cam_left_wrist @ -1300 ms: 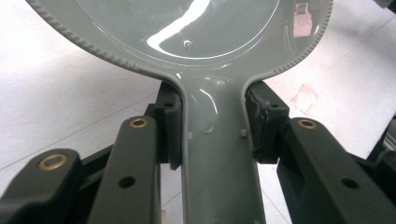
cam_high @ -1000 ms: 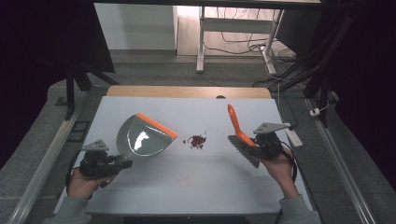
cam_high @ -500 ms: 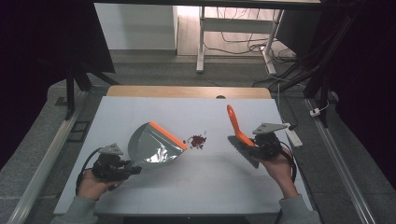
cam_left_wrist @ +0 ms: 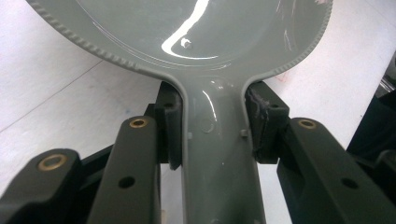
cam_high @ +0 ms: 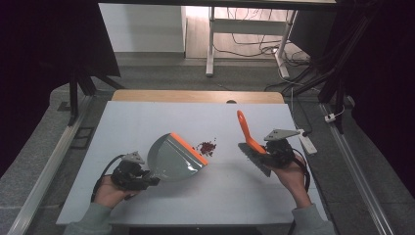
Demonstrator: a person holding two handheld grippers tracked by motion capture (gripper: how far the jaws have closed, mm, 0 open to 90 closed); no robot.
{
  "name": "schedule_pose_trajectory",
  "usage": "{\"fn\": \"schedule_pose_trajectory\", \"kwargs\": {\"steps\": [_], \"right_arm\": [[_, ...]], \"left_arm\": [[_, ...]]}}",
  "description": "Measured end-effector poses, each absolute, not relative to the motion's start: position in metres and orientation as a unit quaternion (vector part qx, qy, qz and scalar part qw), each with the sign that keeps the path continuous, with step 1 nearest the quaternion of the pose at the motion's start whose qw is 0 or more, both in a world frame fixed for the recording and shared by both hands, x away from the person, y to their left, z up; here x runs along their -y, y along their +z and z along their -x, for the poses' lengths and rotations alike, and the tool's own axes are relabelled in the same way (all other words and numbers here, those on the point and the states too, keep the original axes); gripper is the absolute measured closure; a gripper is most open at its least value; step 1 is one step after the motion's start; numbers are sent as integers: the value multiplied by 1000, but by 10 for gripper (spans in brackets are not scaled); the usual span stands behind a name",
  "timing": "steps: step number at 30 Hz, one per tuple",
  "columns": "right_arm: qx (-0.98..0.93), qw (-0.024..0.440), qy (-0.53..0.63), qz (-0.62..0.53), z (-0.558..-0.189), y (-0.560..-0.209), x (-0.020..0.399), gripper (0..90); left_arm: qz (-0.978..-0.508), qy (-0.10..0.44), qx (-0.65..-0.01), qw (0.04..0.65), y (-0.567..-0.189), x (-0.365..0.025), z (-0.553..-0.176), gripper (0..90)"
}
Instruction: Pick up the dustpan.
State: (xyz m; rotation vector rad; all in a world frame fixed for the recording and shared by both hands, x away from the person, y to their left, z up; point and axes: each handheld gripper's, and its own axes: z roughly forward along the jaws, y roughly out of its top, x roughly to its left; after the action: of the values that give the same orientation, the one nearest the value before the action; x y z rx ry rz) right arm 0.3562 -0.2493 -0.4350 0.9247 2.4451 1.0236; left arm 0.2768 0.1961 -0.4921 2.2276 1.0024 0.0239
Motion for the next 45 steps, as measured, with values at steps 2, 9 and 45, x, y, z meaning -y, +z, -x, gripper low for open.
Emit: {"fn": "schedule_pose_trajectory", "kwargs": {"steps": [2, 9, 45], "right_arm": [[-859, 167, 360, -323, -356, -435, 249, 703], [-860, 164, 359, -324, -357, -436, 249, 703], [-861, 167, 354, -324, -358, -438, 248, 704]], "left_arm": [[-861, 9, -382, 336, -493, -192, -278, 613], [-867, 9, -382, 320, -496, -187, -281, 613], [-873, -33, -390, 291, -511, -180, -295, 613]]}}
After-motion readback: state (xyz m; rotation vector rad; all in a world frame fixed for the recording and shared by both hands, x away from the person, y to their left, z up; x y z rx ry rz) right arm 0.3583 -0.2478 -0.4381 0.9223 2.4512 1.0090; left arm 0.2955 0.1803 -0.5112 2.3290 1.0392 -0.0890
